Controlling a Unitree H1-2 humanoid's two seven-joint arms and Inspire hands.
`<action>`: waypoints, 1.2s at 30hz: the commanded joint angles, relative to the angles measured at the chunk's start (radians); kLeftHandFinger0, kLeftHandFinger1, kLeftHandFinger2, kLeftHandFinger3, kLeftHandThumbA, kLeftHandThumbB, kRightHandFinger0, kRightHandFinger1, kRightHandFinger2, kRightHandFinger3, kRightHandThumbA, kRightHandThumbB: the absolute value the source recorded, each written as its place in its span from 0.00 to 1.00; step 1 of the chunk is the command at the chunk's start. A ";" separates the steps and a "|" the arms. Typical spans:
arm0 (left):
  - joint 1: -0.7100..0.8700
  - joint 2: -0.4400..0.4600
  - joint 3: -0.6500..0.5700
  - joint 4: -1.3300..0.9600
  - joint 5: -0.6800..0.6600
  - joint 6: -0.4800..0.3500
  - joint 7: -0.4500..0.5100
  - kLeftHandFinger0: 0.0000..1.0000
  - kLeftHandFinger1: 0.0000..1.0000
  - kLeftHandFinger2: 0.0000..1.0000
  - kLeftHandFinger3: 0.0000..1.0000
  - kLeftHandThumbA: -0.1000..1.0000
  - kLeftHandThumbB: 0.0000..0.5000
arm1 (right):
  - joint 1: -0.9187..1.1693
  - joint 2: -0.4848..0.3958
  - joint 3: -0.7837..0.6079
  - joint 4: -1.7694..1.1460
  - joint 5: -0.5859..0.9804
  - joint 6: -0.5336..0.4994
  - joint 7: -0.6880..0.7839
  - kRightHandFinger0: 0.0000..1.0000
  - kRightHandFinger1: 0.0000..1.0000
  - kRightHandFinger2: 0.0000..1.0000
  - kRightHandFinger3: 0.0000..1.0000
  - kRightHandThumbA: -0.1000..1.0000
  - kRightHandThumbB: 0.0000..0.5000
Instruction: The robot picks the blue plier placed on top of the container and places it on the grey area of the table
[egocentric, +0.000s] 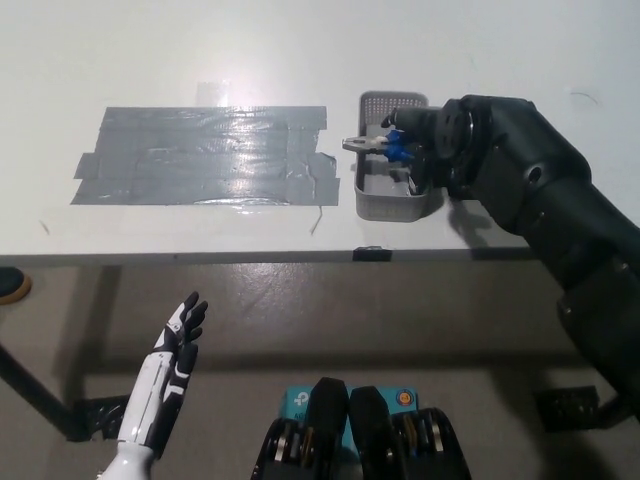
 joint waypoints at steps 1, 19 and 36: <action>-0.013 0.015 0.004 -0.034 -0.004 -0.024 -0.001 1.00 1.00 1.00 1.00 1.00 0.21 | -0.031 0.011 -0.015 0.011 -0.004 -0.026 -0.036 1.00 1.00 1.00 1.00 1.00 0.67; -0.018 0.013 0.008 -0.038 -0.012 -0.007 -0.002 1.00 1.00 1.00 1.00 1.00 0.23 | 0.021 -0.021 0.028 0.021 -0.098 -0.166 -0.438 0.06 0.54 0.90 0.70 0.00 0.41; -0.017 0.020 0.013 -0.031 -0.034 -0.007 -0.006 1.00 1.00 1.00 1.00 1.00 0.16 | -0.076 -0.035 0.010 -0.018 -0.128 -0.215 -0.569 0.06 0.55 0.87 0.28 0.00 0.49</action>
